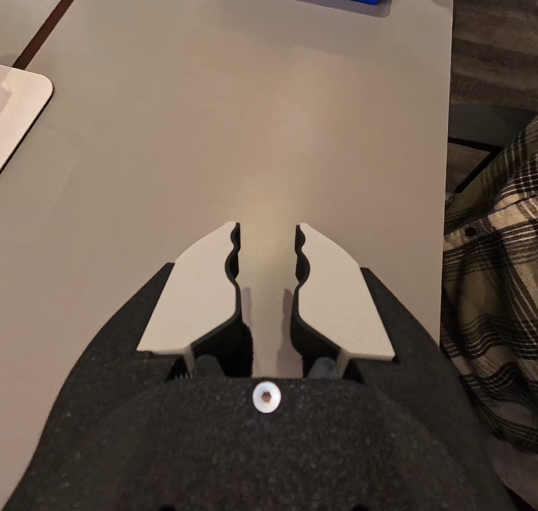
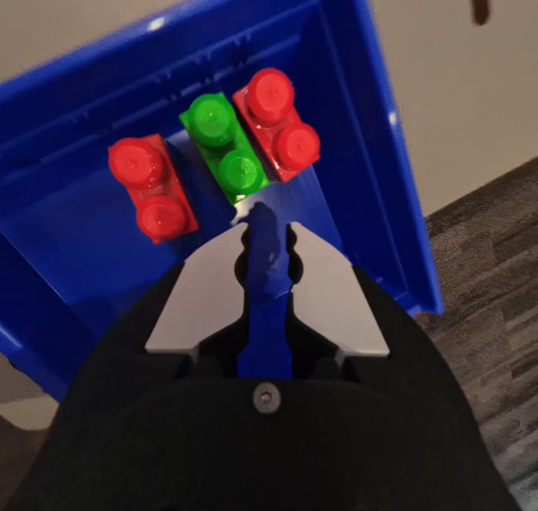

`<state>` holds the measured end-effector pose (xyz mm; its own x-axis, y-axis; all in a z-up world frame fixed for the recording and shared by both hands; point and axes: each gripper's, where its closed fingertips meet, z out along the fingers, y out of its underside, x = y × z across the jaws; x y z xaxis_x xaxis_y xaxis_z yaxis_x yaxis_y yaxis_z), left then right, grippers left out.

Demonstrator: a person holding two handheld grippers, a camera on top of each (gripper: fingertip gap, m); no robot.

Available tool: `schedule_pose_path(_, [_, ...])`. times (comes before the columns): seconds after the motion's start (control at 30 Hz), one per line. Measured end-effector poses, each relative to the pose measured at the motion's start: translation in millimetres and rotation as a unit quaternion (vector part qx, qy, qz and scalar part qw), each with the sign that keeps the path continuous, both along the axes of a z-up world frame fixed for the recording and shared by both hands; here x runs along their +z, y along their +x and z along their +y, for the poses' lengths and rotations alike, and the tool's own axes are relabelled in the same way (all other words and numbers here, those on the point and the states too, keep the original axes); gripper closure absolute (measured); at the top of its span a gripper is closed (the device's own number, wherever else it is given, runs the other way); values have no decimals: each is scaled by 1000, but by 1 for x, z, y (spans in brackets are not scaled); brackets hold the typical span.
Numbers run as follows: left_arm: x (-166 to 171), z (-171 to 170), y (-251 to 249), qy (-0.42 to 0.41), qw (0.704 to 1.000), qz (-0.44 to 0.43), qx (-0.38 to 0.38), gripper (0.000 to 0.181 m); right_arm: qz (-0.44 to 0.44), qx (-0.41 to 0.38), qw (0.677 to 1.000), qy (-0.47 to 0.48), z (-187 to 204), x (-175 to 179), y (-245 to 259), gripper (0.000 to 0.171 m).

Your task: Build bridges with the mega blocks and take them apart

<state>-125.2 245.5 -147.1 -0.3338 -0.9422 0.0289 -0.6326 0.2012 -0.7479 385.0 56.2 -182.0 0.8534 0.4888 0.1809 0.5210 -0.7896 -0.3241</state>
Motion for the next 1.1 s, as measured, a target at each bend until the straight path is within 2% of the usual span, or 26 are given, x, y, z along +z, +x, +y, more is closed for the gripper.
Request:
schedule_pose_path(0.03, [2,2,-1,-2,1000,-5,5,145,10,-14,1000,22,1,10,-1,141])
schedule_pose_path(0.17, [9,15,-7,-1,999,-28,31,139,4,-54,995,84,-3,46,-8,104])
schedule_pose_path(0.23, [12,21,-9,-4,998,-40,46,132,-5,-78,991,111,-5,64,-17,79])
schedule_pose_path(0.3, [15,29,-12,-4,997,-53,64,123,-10,-98,985,145,-6,84,-30,67])
schedule_pose_path(0.33, [16,34,-14,-2,995,-60,74,118,-12,-109,980,167,-5,94,-37,55])
schedule_pose_path(0.43, [22,50,-21,1,990,-82,110,102,-17,-143,965,219,-4,121,-64,39])
schedule_pose_path(0.5, [29,63,-27,0,984,-104,141,92,-14,-166,954,250,-3,133,-83,34])
schedule_pose_path(0.6, [41,85,-41,7,972,-136,191,89,8,-189,936,296,0,146,-117,32])
schedule_pose_path(0.73, [51,118,-67,55,952,-148,261,86,36,-214,912,349,5,151,-153,32])
schedule_pose_path(0.87, [59,149,-98,100,930,-146,322,84,50,-230,894,382,7,145,-183,32])
schedule_pose_path(0.97, [71,177,-130,112,905,-152,381,72,60,-242,888,386,7,131,-202,32])
schedule_pose_path(1.1, [87,217,-191,131,874,-128,450,78,82,-255,878,397,8,113,-225,31])
